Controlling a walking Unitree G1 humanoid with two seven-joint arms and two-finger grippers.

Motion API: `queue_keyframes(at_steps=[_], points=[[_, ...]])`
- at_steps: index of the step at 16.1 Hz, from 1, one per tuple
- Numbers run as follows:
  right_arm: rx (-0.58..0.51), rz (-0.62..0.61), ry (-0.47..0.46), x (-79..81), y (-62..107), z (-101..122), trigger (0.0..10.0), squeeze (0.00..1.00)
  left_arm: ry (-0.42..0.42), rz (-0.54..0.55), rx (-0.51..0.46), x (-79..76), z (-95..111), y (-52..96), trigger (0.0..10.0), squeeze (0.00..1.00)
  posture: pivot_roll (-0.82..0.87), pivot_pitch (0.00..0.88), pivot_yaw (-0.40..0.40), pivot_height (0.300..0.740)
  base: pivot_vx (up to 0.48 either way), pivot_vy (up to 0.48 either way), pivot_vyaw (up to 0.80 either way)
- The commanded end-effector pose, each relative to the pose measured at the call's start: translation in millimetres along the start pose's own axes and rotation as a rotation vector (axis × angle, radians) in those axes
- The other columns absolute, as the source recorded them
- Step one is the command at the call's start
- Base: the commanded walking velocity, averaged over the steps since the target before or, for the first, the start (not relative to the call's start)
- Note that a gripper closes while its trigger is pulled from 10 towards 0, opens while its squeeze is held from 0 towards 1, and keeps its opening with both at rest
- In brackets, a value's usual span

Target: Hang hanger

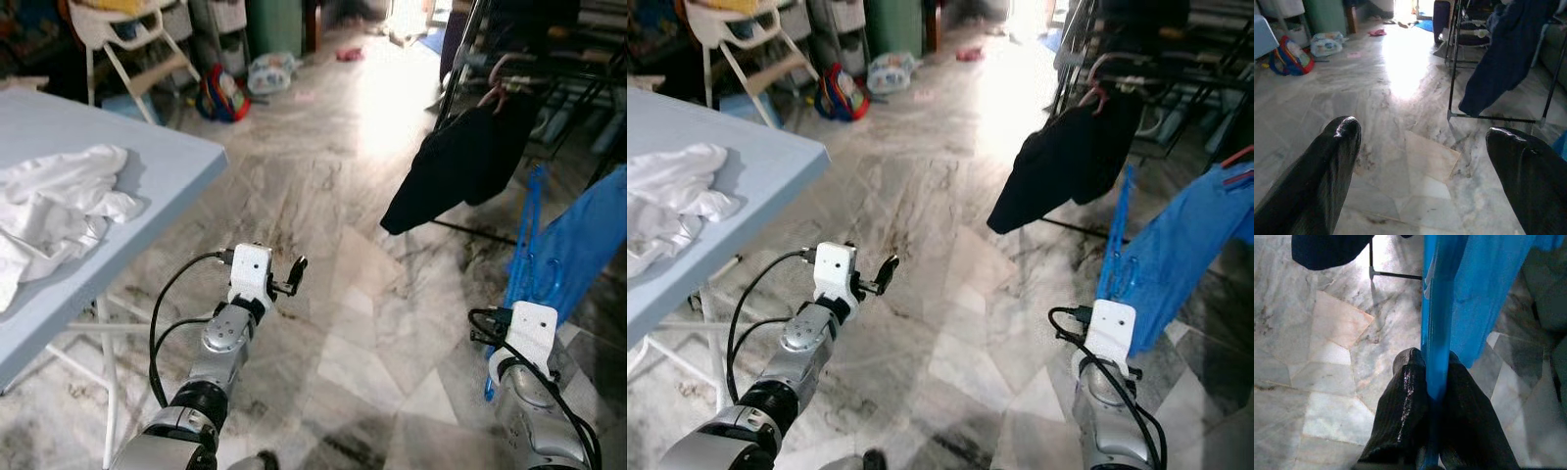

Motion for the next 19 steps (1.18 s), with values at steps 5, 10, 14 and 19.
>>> queue_keyframes(at_steps=[5, 10, 14, 19], points=[[0.033, 0.029, 0.005, 15.1, 9.0, -7.9, 10.0, 0.00, 0.018, -0.062, 0.026, -8.4, -7.1, 2.6, 10.0, 0.00, -0.15, 0.032, 0.044, 0.740, 0.286, 0.000, -0.52], [0.070, 0.101, 0.036, 29.0, 11.5, -17.0, 10.0, 0.00, 0.038, -0.046, 0.037, -6.3, -10.3, 4.5, 10.0, 0.00, -0.14, 0.015, 0.043, 0.740, 0.305, 0.000, 0.00], [0.070, 0.140, 0.061, 37.6, 12.9, -17.0, 10.0, 0.00, 0.032, -0.047, 0.042, -4.6, -10.9, 4.5, 10.0, 0.00, -0.13, 0.013, 0.045, 0.740, 0.287, 0.153, 0.00], [0.059, 0.184, 0.096, 49.2, 14.1, -15.3, 10.0, 0.00, 0.041, -0.046, 0.045, -6.4, -8.1, 1.1, 10.0, 0.00, -0.14, 0.022, 0.050, 0.740, 0.296, 0.334, 0.00]])
Point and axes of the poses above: a point about 5 cm out from each wrist's last joint towards the gripper, its own y axis pointing back from the gripper into the wrist, its own z axis along the axis of the wrist's last joint, x = y × z, the point moved 3 cm from there along -y, pointing out of the wrist towards the gripper, and after that the axes turned 14 degrees about -y, right-handed, at the moved point
